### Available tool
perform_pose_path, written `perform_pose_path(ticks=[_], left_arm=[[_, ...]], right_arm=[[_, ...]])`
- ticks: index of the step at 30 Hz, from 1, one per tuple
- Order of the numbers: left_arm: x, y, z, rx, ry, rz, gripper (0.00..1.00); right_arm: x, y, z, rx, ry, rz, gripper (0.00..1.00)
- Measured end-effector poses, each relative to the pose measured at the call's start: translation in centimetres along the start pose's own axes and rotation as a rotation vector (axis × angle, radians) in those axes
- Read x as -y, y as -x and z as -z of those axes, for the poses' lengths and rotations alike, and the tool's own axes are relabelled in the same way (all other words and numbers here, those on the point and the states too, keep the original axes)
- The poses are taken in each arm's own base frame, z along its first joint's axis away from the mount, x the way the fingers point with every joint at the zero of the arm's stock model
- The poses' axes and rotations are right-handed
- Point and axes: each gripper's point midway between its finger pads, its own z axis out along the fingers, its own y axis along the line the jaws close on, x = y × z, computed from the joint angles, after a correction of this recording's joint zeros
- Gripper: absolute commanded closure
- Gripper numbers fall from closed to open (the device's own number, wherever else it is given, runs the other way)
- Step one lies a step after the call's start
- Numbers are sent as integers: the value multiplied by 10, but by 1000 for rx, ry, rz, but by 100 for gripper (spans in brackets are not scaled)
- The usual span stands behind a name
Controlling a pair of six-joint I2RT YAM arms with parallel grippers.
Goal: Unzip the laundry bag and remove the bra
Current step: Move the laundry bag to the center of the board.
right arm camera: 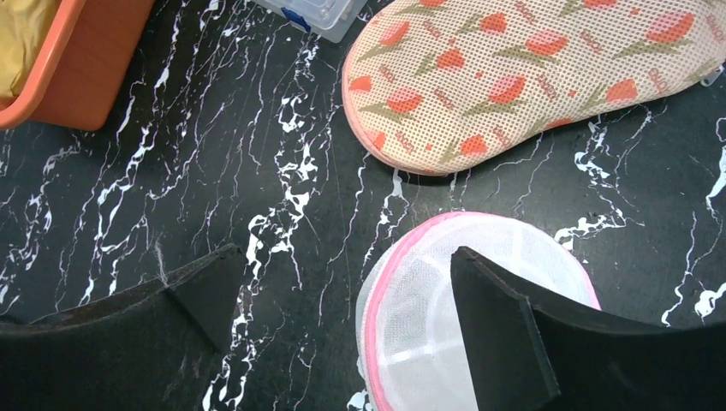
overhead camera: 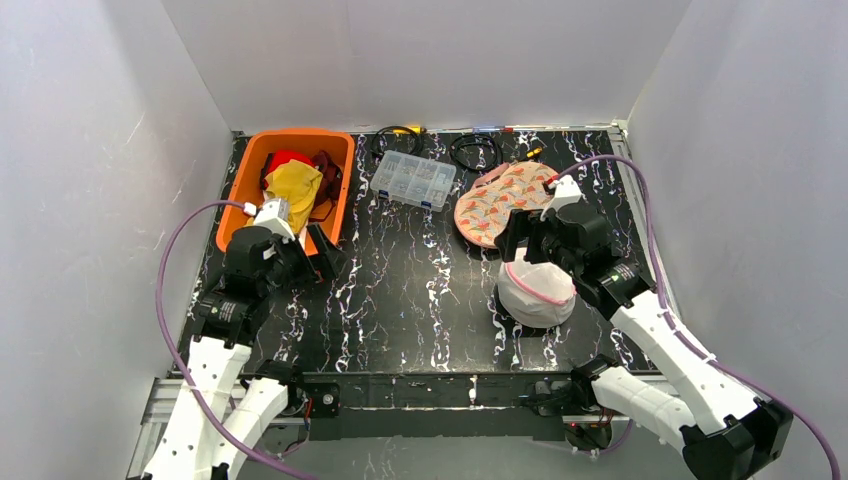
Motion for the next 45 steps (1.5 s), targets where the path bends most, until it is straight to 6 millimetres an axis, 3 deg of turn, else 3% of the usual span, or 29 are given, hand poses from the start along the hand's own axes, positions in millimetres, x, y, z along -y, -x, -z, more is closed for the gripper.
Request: perform_pose_path(ticks=[13,17,22,27,32,36,39,45], left_arm=[[-11,-5,9,1,53,-20,2],[-17,3,16,35,98,-22,2],[-27,8,21,77,162,-3,2],[-27,4,12,68,154,32,2],[-7,-7,-13,-17,35,73,2],[17,-23,-41,-133,-83,104,2],[36,-44,-48,-210,-144,90,2],[115,-90,-57,-358,-314,22,7]], right_arm=[[0,-7,-10,-40,-6,-3,1],[11,1,-15,-2,-90,-75,1],[9,14,-21,69,-86,-134,1],[17,1,-37,25,-142,-153,1],[39,-24,-29,-13,-235,-164,1],[55,-32,-3,-5,-310,-178,1],[64,-31,19,27,-355,-203,1],[78,-49,45,76,-390,-278,1]])
